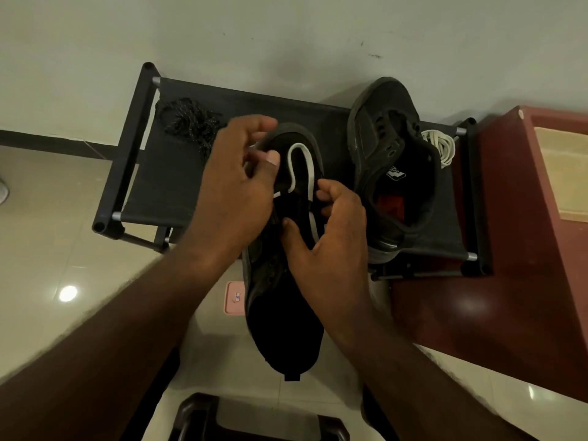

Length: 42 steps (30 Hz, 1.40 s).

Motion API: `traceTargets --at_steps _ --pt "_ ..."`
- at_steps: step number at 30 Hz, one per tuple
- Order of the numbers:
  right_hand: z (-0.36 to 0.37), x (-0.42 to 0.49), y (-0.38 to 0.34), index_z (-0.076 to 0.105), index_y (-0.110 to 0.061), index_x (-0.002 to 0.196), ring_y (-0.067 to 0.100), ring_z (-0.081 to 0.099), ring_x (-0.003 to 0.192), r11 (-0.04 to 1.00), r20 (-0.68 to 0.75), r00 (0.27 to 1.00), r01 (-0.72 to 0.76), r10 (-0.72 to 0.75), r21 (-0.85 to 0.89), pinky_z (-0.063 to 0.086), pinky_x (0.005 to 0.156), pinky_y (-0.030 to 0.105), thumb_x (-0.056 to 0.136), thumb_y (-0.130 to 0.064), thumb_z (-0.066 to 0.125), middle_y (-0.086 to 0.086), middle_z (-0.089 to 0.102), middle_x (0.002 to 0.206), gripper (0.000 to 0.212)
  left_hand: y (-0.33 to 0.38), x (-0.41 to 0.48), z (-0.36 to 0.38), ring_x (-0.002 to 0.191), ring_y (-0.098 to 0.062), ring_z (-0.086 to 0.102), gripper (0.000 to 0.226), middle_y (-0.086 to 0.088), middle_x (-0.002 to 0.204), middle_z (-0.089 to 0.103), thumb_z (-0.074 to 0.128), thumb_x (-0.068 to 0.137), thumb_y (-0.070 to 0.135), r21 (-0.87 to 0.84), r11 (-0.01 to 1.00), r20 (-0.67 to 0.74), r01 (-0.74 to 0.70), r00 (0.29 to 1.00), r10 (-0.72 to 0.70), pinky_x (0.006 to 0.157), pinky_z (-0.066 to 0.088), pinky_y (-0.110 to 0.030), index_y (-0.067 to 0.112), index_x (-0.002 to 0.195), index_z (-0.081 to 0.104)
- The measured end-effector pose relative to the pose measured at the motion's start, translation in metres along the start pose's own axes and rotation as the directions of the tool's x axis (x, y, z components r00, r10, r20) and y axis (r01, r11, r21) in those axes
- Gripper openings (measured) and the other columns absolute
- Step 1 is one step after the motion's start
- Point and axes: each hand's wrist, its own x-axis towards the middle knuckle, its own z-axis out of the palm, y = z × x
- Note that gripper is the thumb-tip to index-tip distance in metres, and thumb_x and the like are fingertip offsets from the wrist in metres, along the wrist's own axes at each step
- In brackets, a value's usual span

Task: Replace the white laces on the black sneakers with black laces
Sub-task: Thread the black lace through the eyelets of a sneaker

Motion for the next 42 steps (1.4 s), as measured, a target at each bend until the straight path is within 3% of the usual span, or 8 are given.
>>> traceTargets --at_steps 4,7,11,21,26,30,37,42 --pt "0.000 0.001 -0.001 0.046 -0.015 0.137 0.005 0.046 0.115 1.000 0.008 1.000 -0.011 0.011 0.028 0.042 0.092 0.016 0.091 -0.030 0.071 -0.012 0.048 0.121 0.055 -0.013 -0.003 0.003 0.130 -0.021 0.034 0.045 -0.007 0.148 0.036 0.052 0.087 0.021 0.351 0.855 0.329 -0.381 0.905 0.268 0.102 0.035 -0.034 0.031 0.131 0.059" --pt "0.001 0.001 -0.001 0.043 -0.014 0.141 0.004 0.047 0.119 0.999 0.003 1.000 -0.024 0.024 0.035 0.041 0.094 0.014 0.090 -0.029 0.073 -0.012 0.049 0.125 0.061 -0.015 -0.003 0.005 0.133 -0.037 0.033 0.045 -0.016 0.150 0.037 0.041 0.090 0.034 0.518 0.733 0.397 -0.441 0.883 0.250 0.098 0.040 -0.055 0.031 0.130 0.061" --pt "0.000 0.001 -0.001 0.032 -0.017 0.151 0.011 0.050 0.122 0.998 0.026 0.999 -0.045 0.044 0.053 0.045 0.098 0.021 0.085 -0.025 0.078 -0.007 0.052 0.130 0.080 -0.014 -0.004 0.008 0.131 -0.040 0.038 0.038 -0.019 0.148 0.041 0.041 0.089 0.034 0.589 0.675 0.394 -0.444 0.888 0.239 0.091 0.044 -0.056 0.023 0.110 0.071" --pt "0.000 0.000 0.002 0.031 -0.018 0.152 0.007 0.045 0.122 0.998 0.049 0.998 -0.046 0.044 0.043 0.040 0.098 0.017 0.085 -0.027 0.078 -0.007 0.049 0.131 0.082 -0.017 -0.010 0.013 0.134 -0.030 0.030 0.017 -0.015 0.154 0.033 0.046 0.088 0.025 0.615 0.660 0.339 -0.432 0.900 0.274 0.090 0.040 -0.047 0.021 0.098 0.060" --pt "0.003 0.001 0.003 0.036 -0.015 0.149 0.011 0.047 0.114 0.999 0.016 1.000 -0.022 0.021 0.038 0.040 0.094 0.017 0.084 -0.027 0.076 -0.010 0.048 0.121 0.077 -0.013 0.003 0.003 0.112 -0.004 0.042 0.013 -0.005 0.136 0.041 0.049 0.099 0.012 0.321 0.938 0.023 -0.134 0.991 0.134 0.089 0.038 -0.011 0.023 0.100 0.056" --pt "0.004 -0.001 0.004 0.039 -0.015 0.147 0.010 0.046 0.111 1.000 -0.005 1.000 0.003 -0.003 0.019 0.038 0.092 0.013 0.082 -0.028 0.073 -0.012 0.044 0.118 0.075 -0.011 0.007 -0.010 0.117 -0.007 0.045 0.019 -0.007 0.137 0.038 0.053 0.098 0.010 0.231 0.967 -0.042 -0.109 0.992 0.122 0.090 0.043 -0.008 0.026 0.109 0.051" --pt "0.003 0.000 0.004 0.037 -0.011 0.148 0.012 0.049 0.119 1.000 0.003 1.000 0.021 -0.021 0.022 0.043 0.096 0.019 0.088 -0.025 0.074 -0.006 0.048 0.125 0.071 -0.016 -0.006 0.002 0.145 -0.035 0.015 0.033 -0.014 0.159 0.023 0.046 0.087 0.036 0.457 0.778 0.391 -0.431 0.883 0.259 0.109 0.026 -0.054 0.028 0.110 0.068" --pt "0.004 0.001 0.006 0.036 -0.012 0.149 0.009 0.047 0.118 1.000 0.016 1.000 0.017 -0.018 0.013 0.038 0.094 0.008 0.085 -0.024 0.076 -0.007 0.049 0.124 0.076 -0.021 -0.004 0.006 0.143 -0.035 0.019 0.025 -0.016 0.156 0.030 0.047 0.089 0.030 0.487 0.786 0.349 -0.382 0.910 0.226 0.107 0.029 -0.057 0.019 0.099 0.067"
